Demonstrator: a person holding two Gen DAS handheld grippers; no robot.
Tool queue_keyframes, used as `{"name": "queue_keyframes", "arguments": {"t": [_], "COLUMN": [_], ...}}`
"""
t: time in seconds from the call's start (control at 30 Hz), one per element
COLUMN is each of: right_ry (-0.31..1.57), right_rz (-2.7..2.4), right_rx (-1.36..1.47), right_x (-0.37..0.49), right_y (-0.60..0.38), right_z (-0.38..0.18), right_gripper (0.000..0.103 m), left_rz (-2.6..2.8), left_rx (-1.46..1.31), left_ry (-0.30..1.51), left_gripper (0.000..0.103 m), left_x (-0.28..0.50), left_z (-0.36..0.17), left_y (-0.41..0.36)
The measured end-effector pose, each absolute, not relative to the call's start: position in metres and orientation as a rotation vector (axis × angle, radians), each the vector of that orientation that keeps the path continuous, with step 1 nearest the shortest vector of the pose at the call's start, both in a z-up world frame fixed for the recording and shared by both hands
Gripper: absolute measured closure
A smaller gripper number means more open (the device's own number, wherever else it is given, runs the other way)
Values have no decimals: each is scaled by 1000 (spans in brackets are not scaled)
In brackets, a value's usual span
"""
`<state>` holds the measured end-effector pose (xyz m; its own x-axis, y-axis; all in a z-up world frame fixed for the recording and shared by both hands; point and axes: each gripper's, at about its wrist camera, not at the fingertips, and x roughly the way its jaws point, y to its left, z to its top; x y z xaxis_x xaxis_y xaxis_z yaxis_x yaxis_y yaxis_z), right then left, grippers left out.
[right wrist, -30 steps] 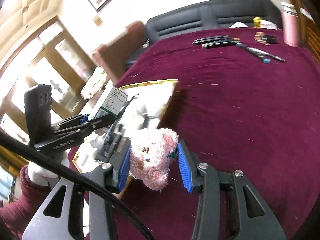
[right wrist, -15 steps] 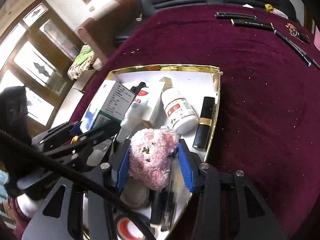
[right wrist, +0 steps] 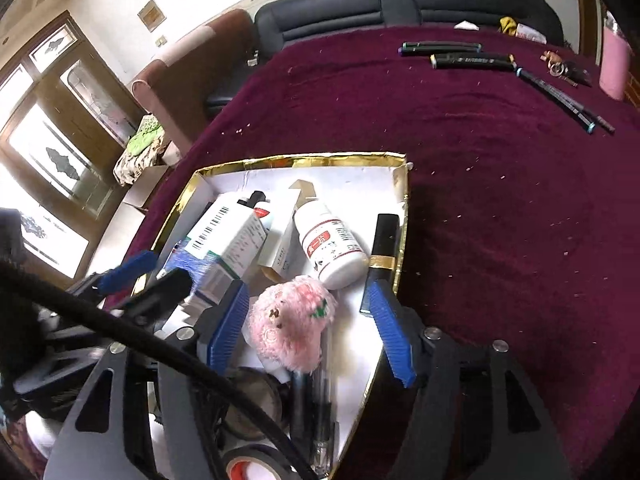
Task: Organize objects
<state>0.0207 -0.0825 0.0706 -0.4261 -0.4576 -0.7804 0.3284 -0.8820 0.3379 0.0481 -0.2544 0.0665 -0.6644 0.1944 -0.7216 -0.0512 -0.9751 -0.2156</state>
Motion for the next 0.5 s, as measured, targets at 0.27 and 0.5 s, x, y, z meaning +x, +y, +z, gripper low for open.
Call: {"name": "queue_keyframes", "arguments": {"t": [0.27, 0.5], "right_ry": [-67, 32], "right_rz": [-2463, -2577], "right_rx": [1141, 964], "right_x": [62, 104], "right_y": [-79, -71], "right_z": [100, 116], "right_gripper": [36, 32], "left_rz": [3087, 3046], "left_rx": [-721, -505], "left_ry": [40, -237], "left_gripper": [15, 1], "left_x": [125, 189], "left_z": [129, 151], "left_y": [-237, -250]}}
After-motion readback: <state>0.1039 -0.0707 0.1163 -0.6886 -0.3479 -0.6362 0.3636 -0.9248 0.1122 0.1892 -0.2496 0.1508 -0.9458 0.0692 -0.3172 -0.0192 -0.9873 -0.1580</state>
